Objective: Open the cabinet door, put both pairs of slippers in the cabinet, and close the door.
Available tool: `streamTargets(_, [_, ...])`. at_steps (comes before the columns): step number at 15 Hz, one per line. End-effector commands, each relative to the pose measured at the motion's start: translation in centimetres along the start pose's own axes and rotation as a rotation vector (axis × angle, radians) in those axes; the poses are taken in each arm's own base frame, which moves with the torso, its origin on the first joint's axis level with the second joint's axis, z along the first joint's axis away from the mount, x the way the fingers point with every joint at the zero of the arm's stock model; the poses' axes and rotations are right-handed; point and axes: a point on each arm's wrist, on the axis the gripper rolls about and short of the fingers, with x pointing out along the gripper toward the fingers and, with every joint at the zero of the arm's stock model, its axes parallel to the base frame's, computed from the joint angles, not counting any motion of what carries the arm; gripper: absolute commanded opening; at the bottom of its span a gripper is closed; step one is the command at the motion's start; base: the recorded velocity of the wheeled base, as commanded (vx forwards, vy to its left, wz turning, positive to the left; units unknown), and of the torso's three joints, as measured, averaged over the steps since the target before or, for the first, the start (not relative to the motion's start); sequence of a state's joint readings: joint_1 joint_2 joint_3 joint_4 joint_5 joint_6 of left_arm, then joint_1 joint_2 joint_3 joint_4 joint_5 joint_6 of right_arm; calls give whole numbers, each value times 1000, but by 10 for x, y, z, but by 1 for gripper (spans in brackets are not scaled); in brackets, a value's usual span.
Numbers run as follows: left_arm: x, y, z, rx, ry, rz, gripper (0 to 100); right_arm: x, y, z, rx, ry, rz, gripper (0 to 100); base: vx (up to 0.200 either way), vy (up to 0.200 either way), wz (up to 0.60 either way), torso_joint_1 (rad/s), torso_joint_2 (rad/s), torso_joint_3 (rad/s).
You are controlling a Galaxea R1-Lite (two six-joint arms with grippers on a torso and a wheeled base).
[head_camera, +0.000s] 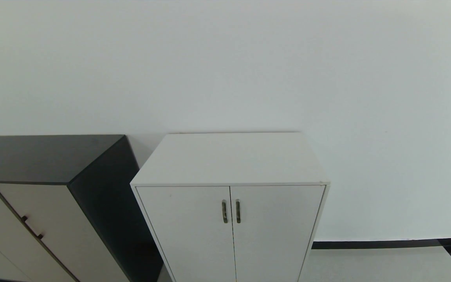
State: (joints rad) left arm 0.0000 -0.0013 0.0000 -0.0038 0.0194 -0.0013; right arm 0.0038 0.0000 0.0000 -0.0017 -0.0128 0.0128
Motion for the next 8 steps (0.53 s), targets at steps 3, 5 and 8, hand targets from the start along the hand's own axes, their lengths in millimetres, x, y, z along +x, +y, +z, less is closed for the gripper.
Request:
streamTargets(3, [0, 0, 0, 0, 1, 1, 0, 0, 0, 0, 4, 0, 1, 0, 0, 0, 0, 0, 0, 0])
streamTargets(5, [0, 0, 0, 0, 1, 1, 0, 0, 0, 0, 0, 0, 1, 0, 0, 0, 0, 0, 0, 0])
streamTargets(8, [0, 0, 0, 0, 1, 1, 0, 0, 0, 0, 3, 0, 0, 0, 0, 0, 0, 0, 0, 0])
